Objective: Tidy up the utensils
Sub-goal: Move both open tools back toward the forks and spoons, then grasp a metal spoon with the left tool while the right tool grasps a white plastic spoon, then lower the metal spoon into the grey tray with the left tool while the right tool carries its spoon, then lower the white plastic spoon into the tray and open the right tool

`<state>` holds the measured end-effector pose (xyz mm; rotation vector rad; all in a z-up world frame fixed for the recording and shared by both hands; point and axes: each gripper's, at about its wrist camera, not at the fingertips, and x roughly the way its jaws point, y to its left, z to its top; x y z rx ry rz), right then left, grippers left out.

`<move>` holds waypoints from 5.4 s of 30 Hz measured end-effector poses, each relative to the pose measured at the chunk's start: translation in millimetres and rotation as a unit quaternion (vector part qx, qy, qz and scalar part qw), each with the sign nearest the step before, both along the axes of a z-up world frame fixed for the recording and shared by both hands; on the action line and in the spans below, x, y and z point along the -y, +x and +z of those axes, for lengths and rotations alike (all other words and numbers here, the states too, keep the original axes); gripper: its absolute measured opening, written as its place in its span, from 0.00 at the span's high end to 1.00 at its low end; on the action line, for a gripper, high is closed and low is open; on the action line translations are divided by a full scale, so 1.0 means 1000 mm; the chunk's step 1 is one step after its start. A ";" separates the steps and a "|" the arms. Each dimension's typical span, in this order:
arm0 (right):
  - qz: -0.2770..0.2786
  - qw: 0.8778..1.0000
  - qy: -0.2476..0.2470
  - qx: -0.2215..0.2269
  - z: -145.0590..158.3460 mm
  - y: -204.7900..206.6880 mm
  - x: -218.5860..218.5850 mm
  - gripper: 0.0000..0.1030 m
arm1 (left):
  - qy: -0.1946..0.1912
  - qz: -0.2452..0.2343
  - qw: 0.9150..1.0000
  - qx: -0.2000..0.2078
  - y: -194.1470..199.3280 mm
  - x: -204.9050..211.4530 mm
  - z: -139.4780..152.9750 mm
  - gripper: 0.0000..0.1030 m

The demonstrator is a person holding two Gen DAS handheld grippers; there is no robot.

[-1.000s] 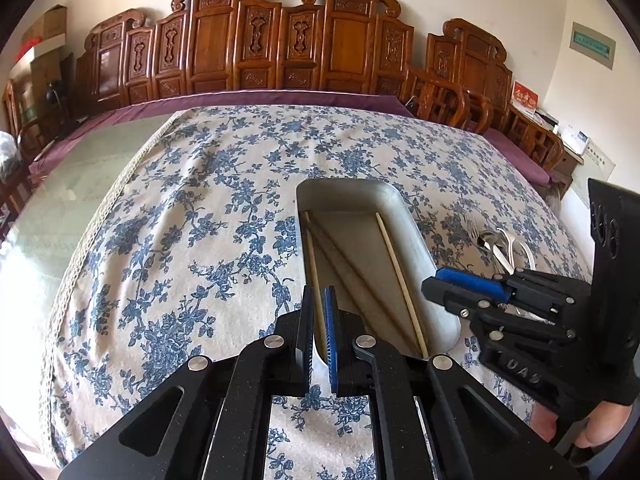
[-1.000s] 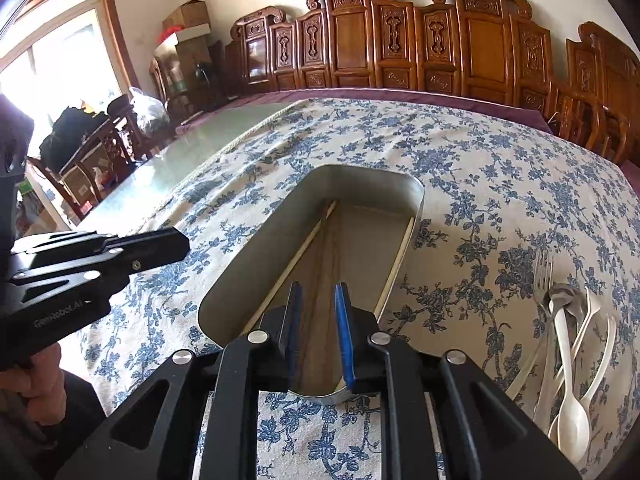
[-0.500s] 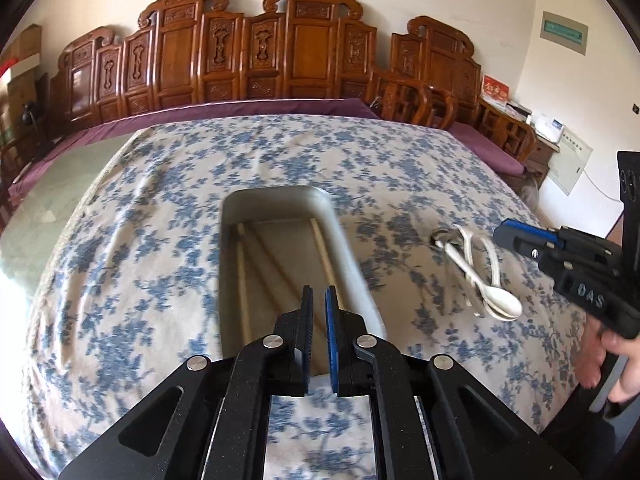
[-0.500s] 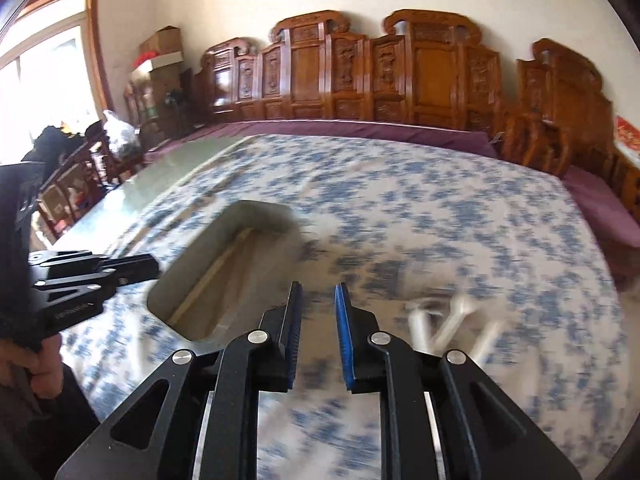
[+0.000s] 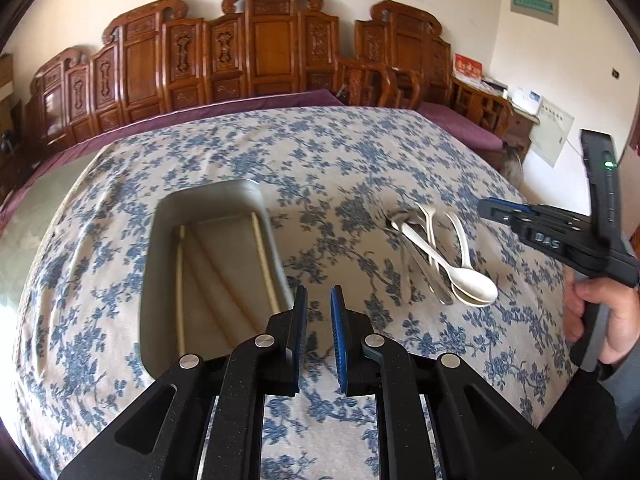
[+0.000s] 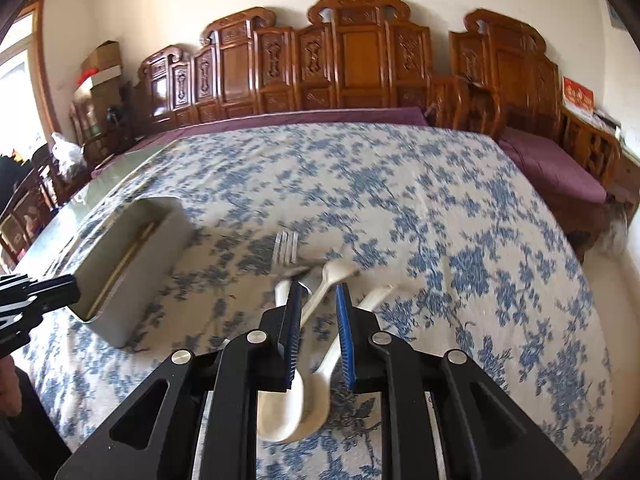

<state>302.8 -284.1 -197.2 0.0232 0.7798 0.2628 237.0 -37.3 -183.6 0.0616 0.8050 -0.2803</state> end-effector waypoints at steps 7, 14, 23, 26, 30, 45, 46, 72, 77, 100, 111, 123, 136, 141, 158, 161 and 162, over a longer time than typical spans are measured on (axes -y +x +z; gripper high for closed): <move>-0.003 0.999 0.025 -0.025 -0.024 0.006 0.010 0.79 | 0.030 -0.026 0.999 -0.012 0.006 0.029 -0.016 0.90; 0.004 0.999 0.025 -0.024 -0.026 0.014 0.015 0.69 | 0.040 -0.060 0.997 -0.038 0.031 0.061 -0.035 0.90; -0.003 0.999 0.023 -0.036 -0.035 0.026 0.030 0.69 | 0.023 -0.092 0.993 -0.076 0.072 0.096 -0.063 0.90; -0.002 0.999 0.024 -0.035 -0.035 0.027 0.030 0.69 | 0.016 -0.095 0.992 -0.085 0.082 0.101 -0.069 0.90; -0.002 0.999 0.029 -0.032 -0.033 0.027 0.029 0.69 | 0.015 -0.097 0.990 -0.097 0.094 0.108 -0.076 0.90; 0.020 0.999 0.042 -0.028 -0.027 0.025 0.014 0.69 | 0.033 -0.070 0.995 -0.063 0.098 0.106 -0.061 0.96; 0.023 0.998 0.043 -0.028 -0.027 0.025 0.012 0.69 | 0.027 -0.073 0.995 -0.062 0.093 0.103 -0.057 0.96; 0.091 0.990 -0.001 -0.107 -0.054 0.013 -0.035 0.87 | -0.014 -0.069 0.998 -0.006 0.031 0.059 0.000 0.96; 0.082 0.992 0.004 -0.097 -0.046 0.011 -0.032 0.92 | -0.018 -0.067 0.998 -0.003 0.030 0.054 0.003 0.96; 0.107 0.992 0.057 -0.021 -0.005 -0.009 -0.065 0.92 | -0.008 0.021 1.000 0.016 0.034 -0.024 0.022 0.96; 0.115 0.991 0.060 -0.016 -0.002 -0.012 -0.069 0.92 | 0.017 0.079 0.996 -0.035 0.061 -0.064 -0.013 0.96; 0.124 0.990 0.058 -0.021 -0.004 -0.015 -0.076 0.92 | 0.046 0.080 0.991 -0.096 0.083 -0.065 -0.044 0.96; 0.119 0.991 0.052 -0.019 -0.005 -0.017 -0.075 0.92 | 0.049 0.083 0.991 -0.095 0.087 -0.064 -0.044 0.95; 0.116 0.992 0.054 -0.022 0.000 -0.019 -0.079 0.92 | 0.034 0.085 0.992 -0.082 0.082 -0.072 -0.031 0.95; 0.139 0.986 0.087 -0.030 0.041 0.014 -0.170 0.92 | -0.002 0.096 0.995 -0.040 0.065 -0.118 0.009 0.95; 0.141 0.985 0.089 -0.045 0.036 0.022 -0.188 0.92 | -0.004 0.102 0.994 -0.038 0.064 -0.128 0.012 0.95; 0.141 0.985 0.090 -0.051 0.033 0.024 -0.194 0.92 | -0.005 0.104 0.994 -0.037 0.063 -0.130 0.013 0.95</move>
